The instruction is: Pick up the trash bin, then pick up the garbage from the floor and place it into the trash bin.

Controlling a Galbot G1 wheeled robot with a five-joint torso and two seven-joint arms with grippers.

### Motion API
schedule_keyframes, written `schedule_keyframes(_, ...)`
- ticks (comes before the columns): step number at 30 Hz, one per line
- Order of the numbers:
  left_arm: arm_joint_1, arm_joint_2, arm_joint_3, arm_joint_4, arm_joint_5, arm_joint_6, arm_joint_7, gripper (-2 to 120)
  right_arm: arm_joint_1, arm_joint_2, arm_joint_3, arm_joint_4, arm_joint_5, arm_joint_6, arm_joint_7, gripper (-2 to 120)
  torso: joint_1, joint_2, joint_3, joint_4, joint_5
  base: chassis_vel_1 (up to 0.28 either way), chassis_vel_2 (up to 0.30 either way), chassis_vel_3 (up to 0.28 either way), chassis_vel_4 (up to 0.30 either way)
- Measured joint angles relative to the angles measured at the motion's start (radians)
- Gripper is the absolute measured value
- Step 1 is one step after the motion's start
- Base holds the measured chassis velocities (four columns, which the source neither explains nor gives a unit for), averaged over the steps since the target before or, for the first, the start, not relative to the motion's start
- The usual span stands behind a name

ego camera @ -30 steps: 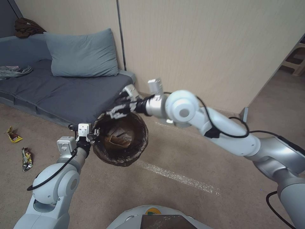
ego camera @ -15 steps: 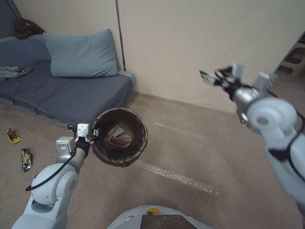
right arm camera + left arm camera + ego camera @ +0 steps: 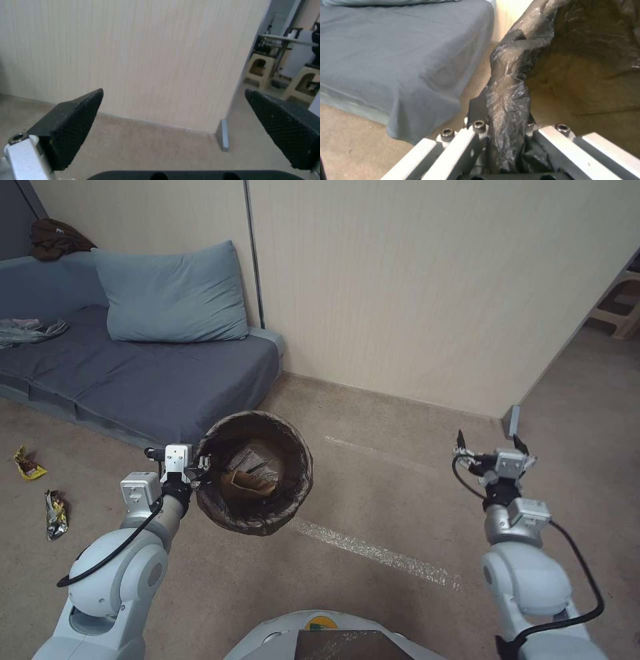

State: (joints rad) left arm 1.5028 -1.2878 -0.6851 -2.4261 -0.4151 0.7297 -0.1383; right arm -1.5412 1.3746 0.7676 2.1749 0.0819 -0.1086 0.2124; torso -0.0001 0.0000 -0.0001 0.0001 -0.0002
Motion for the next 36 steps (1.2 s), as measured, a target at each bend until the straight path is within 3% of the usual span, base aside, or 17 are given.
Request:
schedule_keyframes(19, 0.025, -0.039, 0.009, -0.01, 0.01, 0.004, 0.015, 0, 0.042, 0.062, -0.054, -0.033, -0.062, -0.01, -0.009, 100, 0.0, 0.0, 0.0, -0.0001, 0.0001, 0.0, 0.0, 0.0, 0.0)
schedule_keyframes(36, 0.012, -0.013, -0.002, -0.009, -0.004, 0.006, 0.008, 0, 0.048, 0.055, -0.065, -0.041, -0.063, -0.008, -0.012, 100, 0.0, 0.0, 0.0, -0.0001, 0.0002, 0.049, 0.05, 0.048, 0.05)
